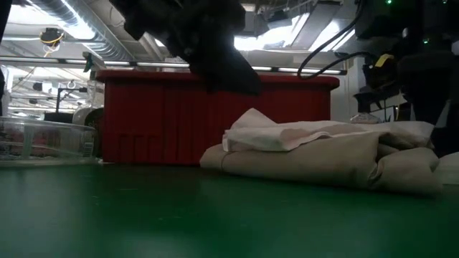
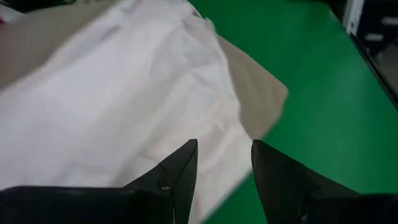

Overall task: Fold laundry
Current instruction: Fold the white underwear

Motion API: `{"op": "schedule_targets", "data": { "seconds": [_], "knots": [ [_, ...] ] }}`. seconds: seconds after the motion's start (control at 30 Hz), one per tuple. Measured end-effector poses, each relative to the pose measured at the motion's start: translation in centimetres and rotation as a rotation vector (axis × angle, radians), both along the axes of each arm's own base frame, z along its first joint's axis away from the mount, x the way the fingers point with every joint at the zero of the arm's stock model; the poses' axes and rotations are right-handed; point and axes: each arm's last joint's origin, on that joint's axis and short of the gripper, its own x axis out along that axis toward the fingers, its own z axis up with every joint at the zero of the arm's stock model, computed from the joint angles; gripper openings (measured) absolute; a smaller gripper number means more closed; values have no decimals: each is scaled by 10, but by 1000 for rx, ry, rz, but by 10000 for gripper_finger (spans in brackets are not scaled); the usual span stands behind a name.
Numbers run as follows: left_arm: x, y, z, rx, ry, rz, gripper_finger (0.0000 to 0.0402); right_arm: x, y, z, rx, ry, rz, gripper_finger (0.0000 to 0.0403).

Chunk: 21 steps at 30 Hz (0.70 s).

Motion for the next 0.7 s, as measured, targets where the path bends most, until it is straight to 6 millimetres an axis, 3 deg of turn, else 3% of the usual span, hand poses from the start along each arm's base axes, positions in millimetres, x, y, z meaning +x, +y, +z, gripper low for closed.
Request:
{"op": "schedule_targets", "data": {
  "seconds": [0.1,0.37,0.57,0.7],
  "knots": [
    [-2,-12,-1,43,12,-10,145,0,0,0,16,0,1,122],
    [-2,-40,-22,374,37,-160,145,0,0,0,16,0,1,122],
    [2,-44,-42,540,83,-127,145,0,0,0,16,-1,1,122],
    [6,-43,-51,549,89,-163,145,0,0,0,16,-1,1,122]
  ]
}}
